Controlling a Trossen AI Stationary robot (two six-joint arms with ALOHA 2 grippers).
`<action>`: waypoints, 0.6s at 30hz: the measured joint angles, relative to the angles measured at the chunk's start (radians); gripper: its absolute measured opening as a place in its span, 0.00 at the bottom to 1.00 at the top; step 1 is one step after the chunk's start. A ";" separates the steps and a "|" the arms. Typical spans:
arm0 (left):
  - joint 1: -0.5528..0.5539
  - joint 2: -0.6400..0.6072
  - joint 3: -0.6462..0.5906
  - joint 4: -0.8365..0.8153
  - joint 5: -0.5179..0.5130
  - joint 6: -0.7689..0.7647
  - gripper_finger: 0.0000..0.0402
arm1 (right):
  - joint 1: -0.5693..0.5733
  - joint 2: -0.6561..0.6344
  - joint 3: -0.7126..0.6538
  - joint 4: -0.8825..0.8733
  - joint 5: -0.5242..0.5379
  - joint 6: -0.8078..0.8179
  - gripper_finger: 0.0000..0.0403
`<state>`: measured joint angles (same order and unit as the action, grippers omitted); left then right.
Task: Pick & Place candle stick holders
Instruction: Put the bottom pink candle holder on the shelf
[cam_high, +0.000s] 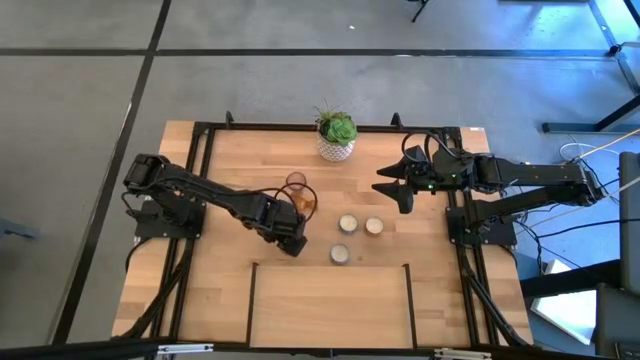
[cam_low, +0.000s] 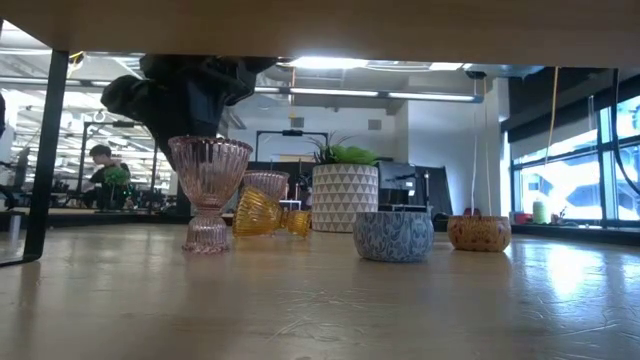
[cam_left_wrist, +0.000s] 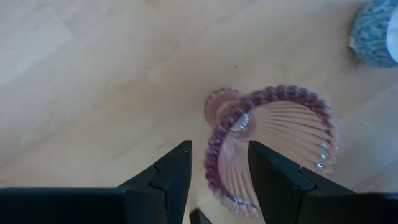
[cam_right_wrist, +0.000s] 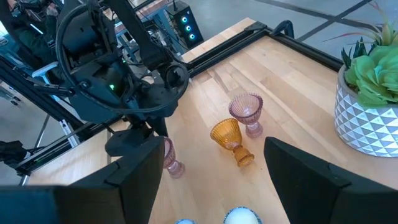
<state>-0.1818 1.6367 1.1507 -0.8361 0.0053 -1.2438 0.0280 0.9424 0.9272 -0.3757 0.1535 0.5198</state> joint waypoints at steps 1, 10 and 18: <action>0.000 0.000 0.000 0.000 0.004 0.000 0.35 | 0.000 0.000 0.000 -0.001 0.000 0.000 0.69; 0.000 -0.001 0.000 0.005 0.028 0.024 0.05 | 0.000 0.000 0.000 -0.002 0.000 0.000 0.69; 0.000 -0.007 0.005 -0.036 0.026 0.027 0.04 | 0.000 0.000 0.000 -0.003 0.000 0.000 0.69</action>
<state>-0.1814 1.6295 1.1561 -0.8720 0.0311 -1.2171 0.0280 0.9424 0.9272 -0.3788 0.1536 0.5194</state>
